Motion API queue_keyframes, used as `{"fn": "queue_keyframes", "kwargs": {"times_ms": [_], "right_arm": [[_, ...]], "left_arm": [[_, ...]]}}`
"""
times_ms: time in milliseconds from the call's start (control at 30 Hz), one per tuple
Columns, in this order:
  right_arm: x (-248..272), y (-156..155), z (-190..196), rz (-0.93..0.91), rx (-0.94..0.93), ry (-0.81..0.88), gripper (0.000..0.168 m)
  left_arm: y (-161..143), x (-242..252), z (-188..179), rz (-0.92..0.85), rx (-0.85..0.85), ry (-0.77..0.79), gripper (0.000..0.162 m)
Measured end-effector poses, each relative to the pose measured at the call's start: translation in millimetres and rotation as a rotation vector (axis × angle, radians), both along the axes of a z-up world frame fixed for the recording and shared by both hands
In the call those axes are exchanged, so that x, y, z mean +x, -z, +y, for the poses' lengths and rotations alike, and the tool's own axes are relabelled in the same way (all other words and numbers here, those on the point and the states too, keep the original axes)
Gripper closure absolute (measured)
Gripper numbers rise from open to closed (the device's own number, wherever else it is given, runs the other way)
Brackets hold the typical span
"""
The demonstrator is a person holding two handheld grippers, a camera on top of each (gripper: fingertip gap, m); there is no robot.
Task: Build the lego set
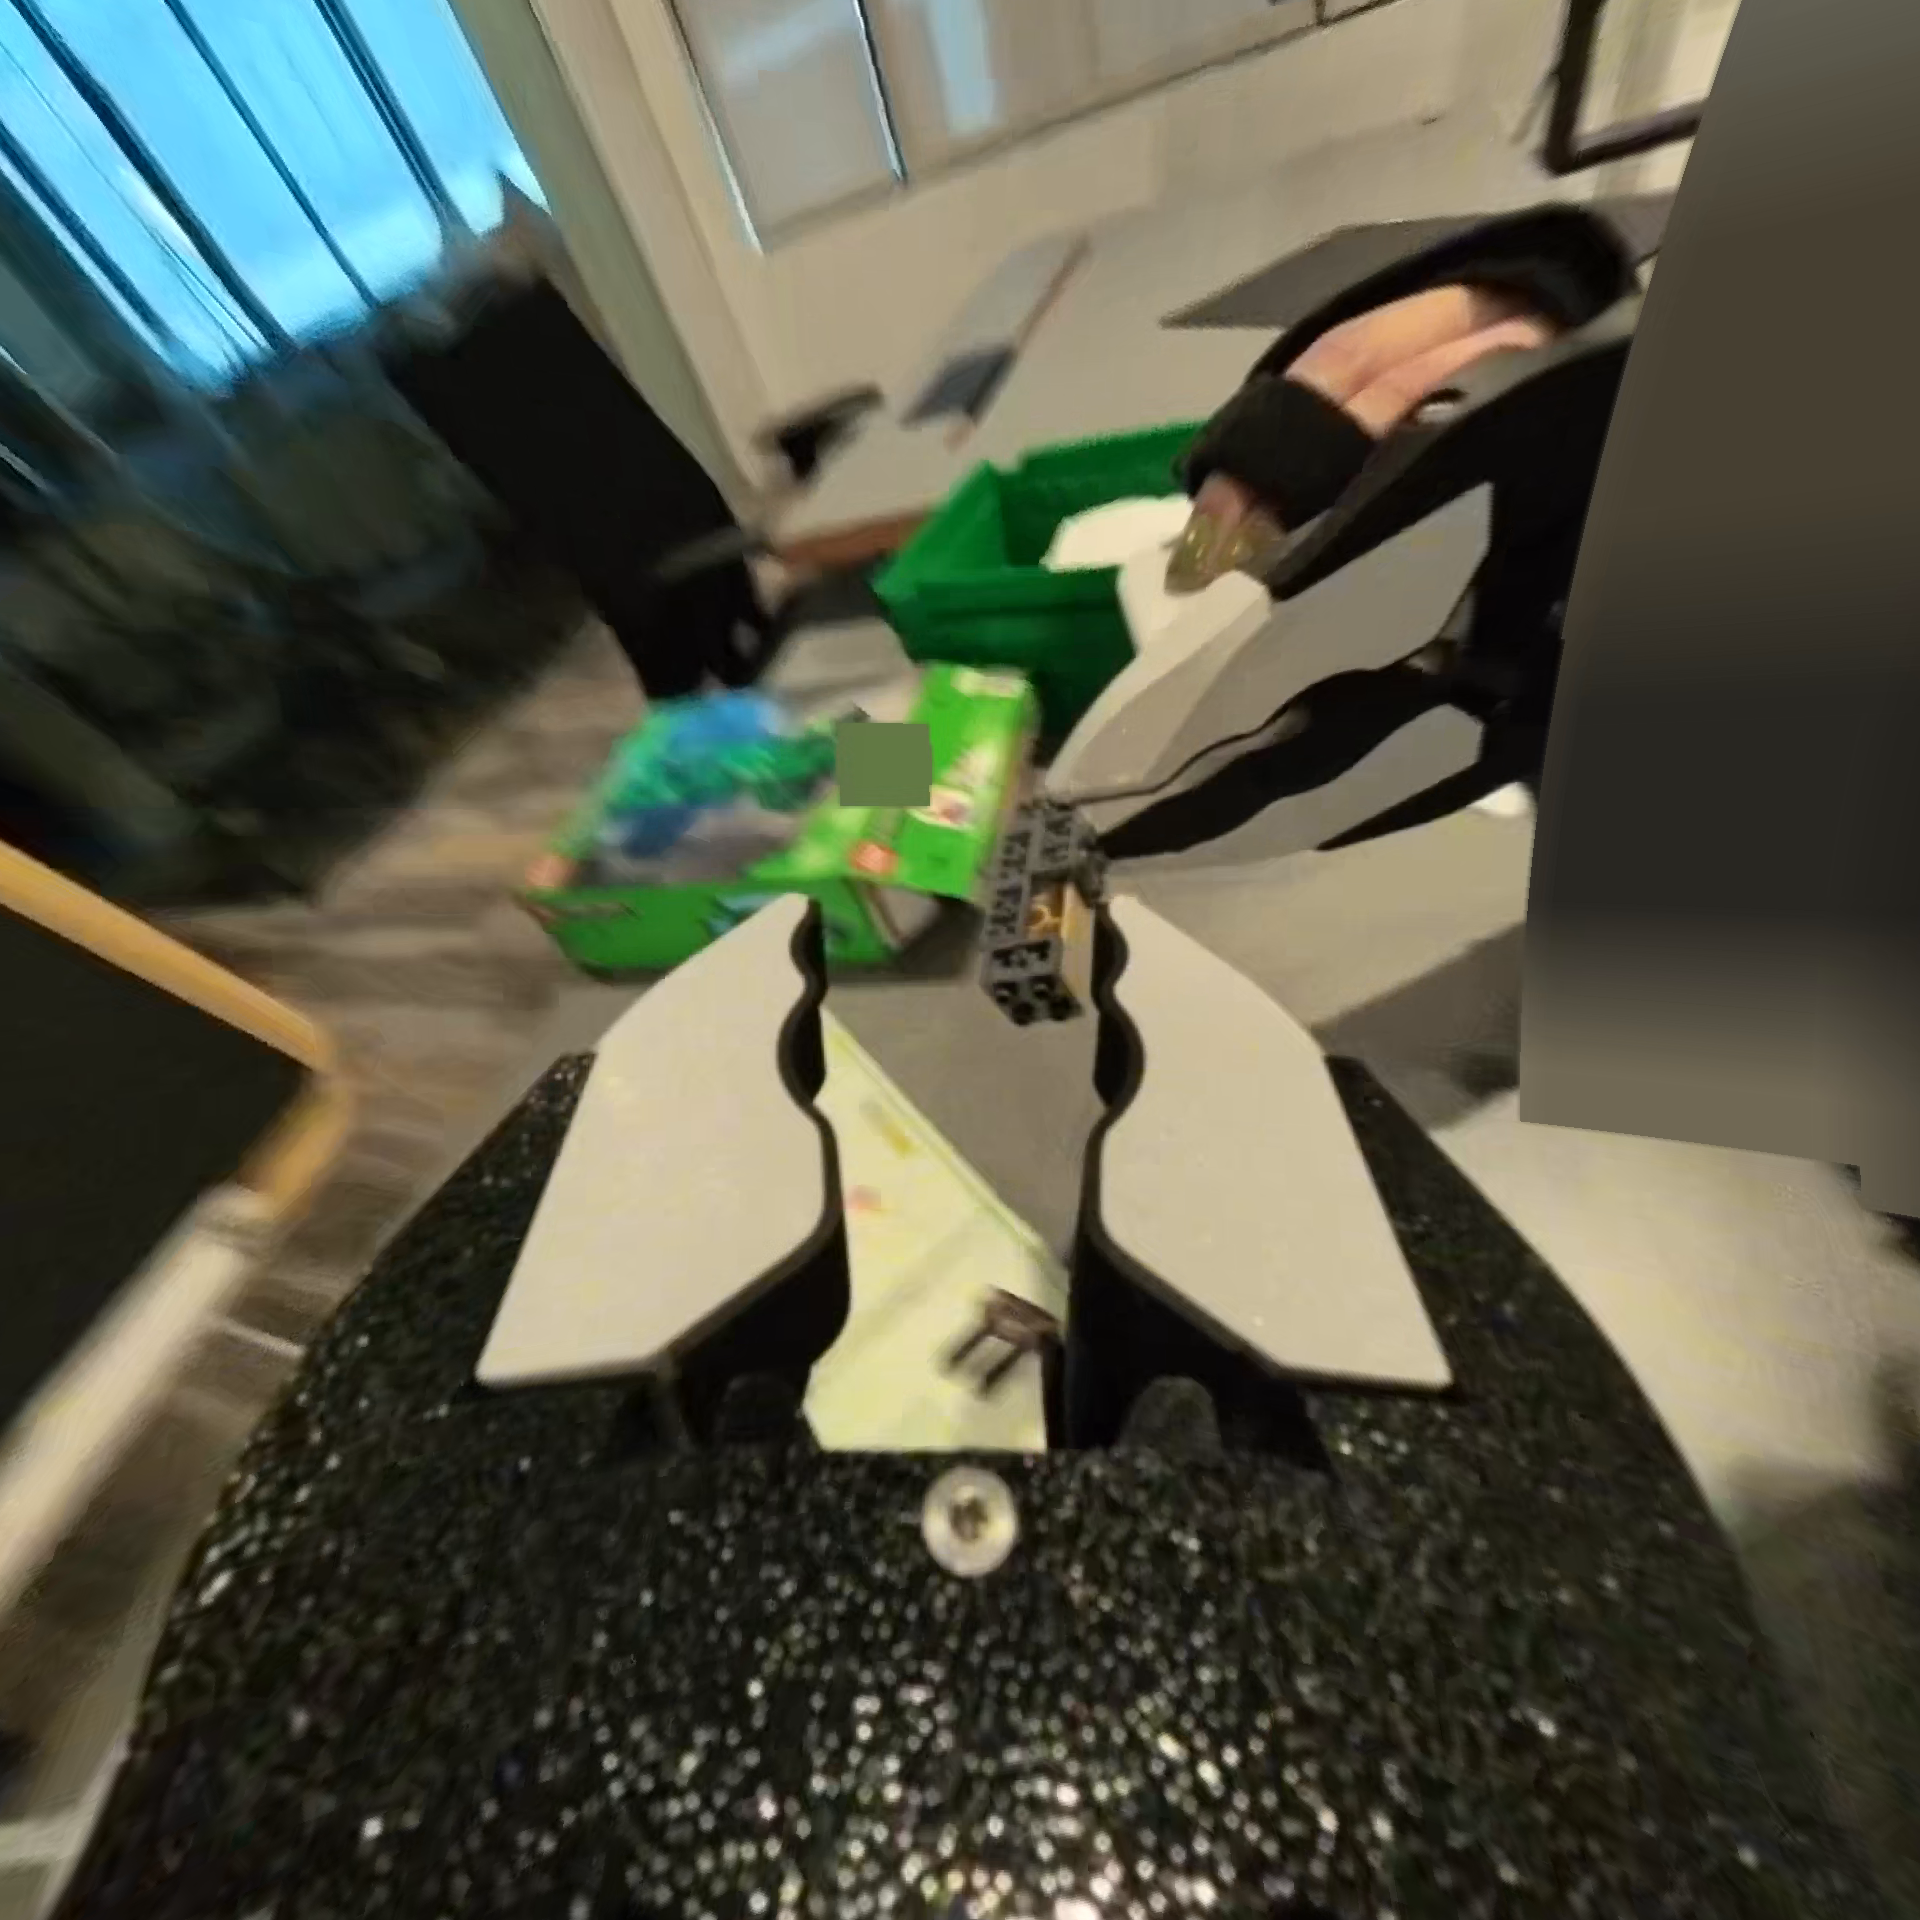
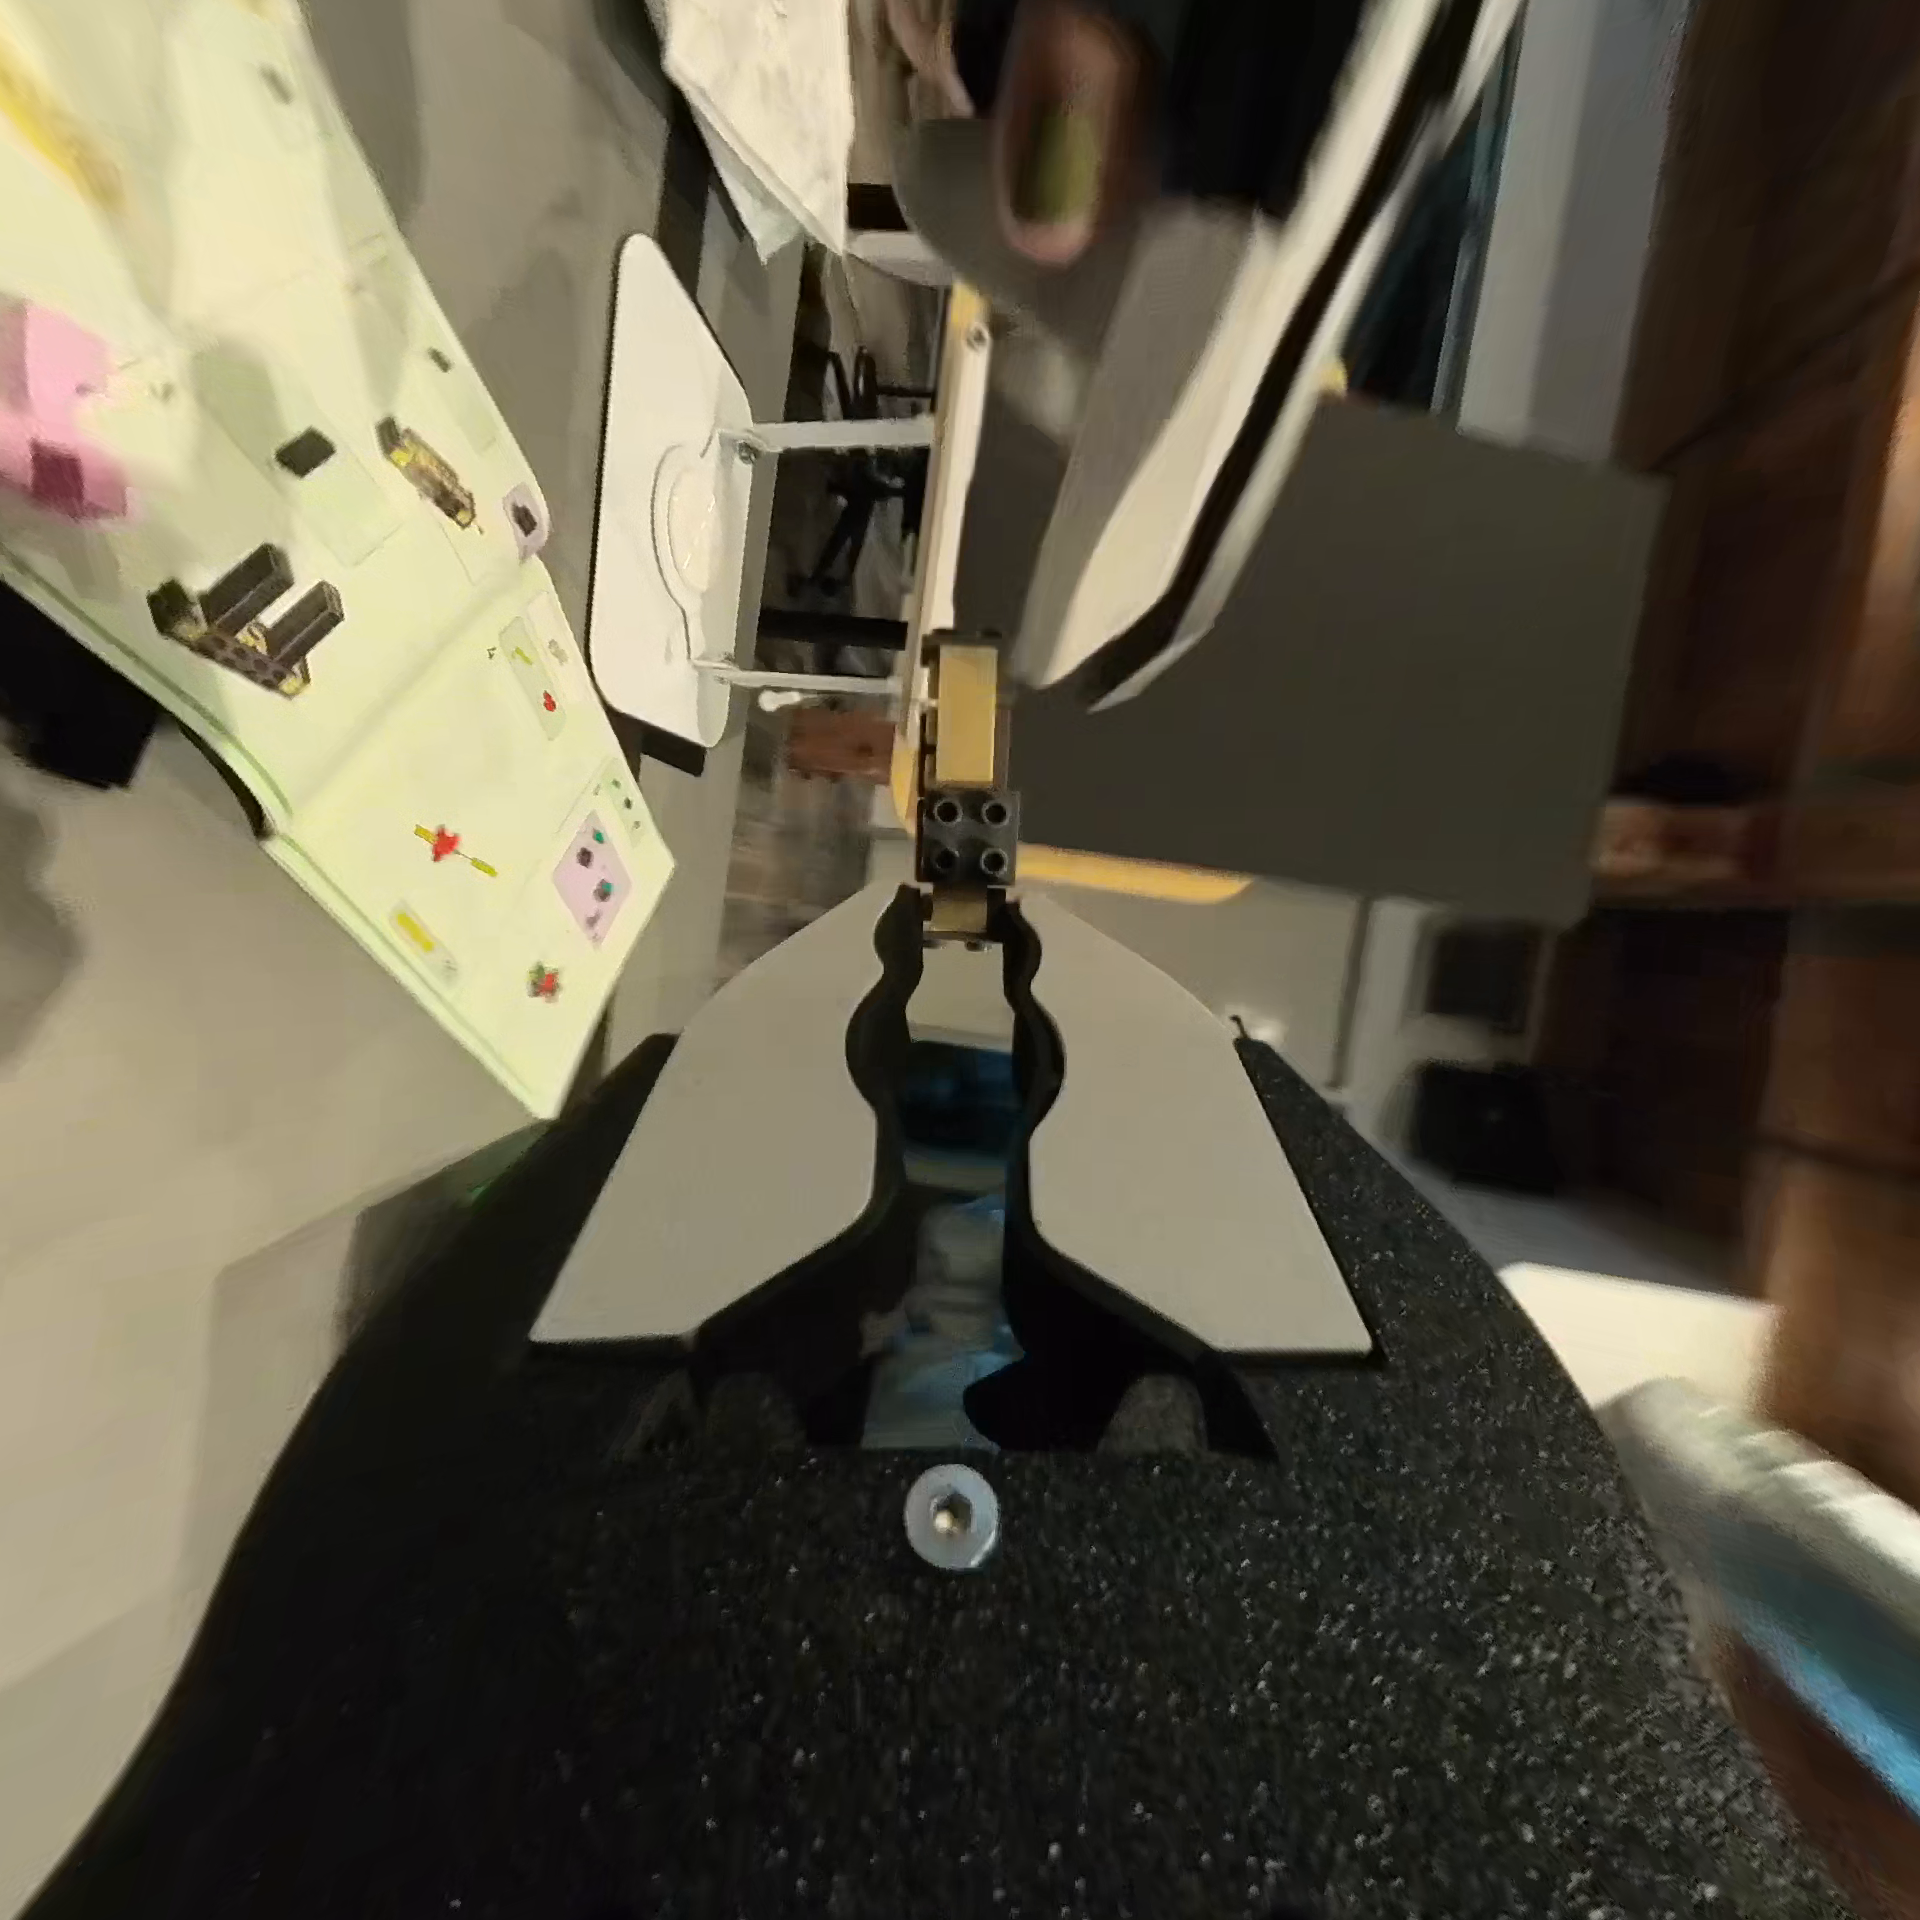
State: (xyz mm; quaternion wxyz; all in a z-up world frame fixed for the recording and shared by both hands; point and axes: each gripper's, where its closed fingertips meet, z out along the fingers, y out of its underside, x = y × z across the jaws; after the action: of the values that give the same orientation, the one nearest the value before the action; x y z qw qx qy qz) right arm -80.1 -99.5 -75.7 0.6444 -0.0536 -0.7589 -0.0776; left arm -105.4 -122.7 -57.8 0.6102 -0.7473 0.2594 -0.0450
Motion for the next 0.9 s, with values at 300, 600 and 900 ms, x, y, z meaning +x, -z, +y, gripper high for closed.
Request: {"fn": "queue_keyframes", "kwargs": {"times_ms": [300,600,900], "right_arm": [[8.4,1.3,13.8,-0.061,-0.239,0.021,0.154],[6.4,11.3,19.6,-0.119,-0.222,0.133,0.154],[3.7,16.8,21.5,-0.140,-0.187,0.195,0.154]], "left_arm": [[-13.4,31.9,0.4,0.553,0.404,0.036,0.115],[11.2,33.0,23.5,0.822,0.385,-0.029,0.130],[19.5,28.4,32.6,0.948,0.370,-0.083,0.136]]}}
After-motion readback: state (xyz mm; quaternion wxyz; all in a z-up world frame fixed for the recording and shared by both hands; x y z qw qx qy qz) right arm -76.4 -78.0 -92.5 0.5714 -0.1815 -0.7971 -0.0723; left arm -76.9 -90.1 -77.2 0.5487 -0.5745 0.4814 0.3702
